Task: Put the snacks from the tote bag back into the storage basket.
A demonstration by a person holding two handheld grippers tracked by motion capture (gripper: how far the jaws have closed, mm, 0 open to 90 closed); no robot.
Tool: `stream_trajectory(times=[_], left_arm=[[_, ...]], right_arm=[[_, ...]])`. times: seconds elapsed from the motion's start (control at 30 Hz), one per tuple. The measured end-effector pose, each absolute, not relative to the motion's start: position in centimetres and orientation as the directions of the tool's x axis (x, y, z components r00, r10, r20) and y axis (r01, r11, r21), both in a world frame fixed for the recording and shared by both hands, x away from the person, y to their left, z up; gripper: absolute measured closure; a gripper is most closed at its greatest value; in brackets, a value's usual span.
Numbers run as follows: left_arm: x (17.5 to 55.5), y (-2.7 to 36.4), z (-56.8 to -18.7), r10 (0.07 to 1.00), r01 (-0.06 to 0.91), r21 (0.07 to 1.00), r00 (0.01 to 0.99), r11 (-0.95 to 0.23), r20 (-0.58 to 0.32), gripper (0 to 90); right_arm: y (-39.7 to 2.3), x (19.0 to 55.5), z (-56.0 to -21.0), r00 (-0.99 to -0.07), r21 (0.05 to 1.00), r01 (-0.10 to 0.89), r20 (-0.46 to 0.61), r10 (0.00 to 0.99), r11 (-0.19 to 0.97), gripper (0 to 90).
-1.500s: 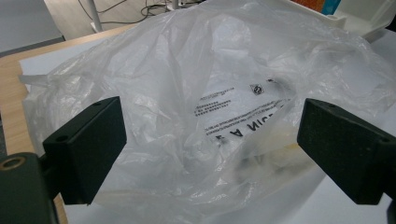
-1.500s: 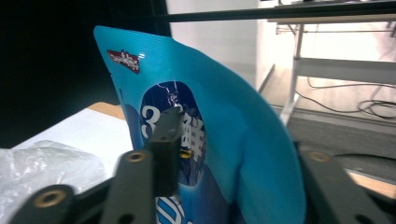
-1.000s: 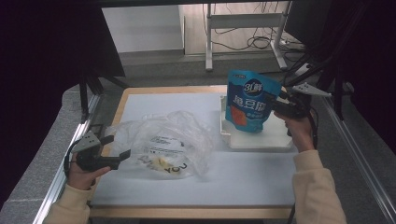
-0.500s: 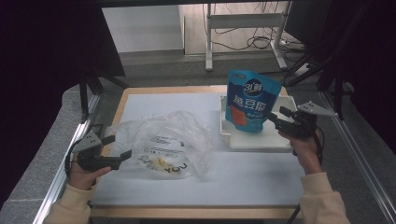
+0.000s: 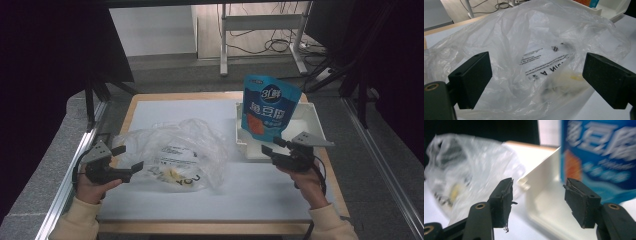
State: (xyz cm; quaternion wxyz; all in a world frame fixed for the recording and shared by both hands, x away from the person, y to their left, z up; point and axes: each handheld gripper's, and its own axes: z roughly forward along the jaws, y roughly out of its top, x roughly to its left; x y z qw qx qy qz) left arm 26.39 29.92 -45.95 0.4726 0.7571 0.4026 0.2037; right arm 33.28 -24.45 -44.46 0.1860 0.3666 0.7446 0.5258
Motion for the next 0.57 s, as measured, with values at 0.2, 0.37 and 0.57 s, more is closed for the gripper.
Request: stream_trajectory(times=[0.2,0.37,0.57], left_arm=[[26.4,29.6,-46.0,0.792,0.414,0.878,0.606,-0.240,-0.070,11.5],[26.4,29.6,-46.0,0.793,0.415,0.878,0.605,-0.238,-0.071,11.5],[26.4,29.5,-46.0,0.787,0.418,0.875,0.613,-0.243,-0.075,13.3]], right_arm=[[-22.8,32.9,-45.7,-0.691,0.907,0.359,0.100,0.716,0.220,39.4],[-22.9,32.8,-45.8,-0.688,0.908,0.361,0.105,0.718,0.213,39.4],[-23.2,32.7,-46.0,-0.687,0.911,0.361,0.115,0.717,0.199,38.3]])
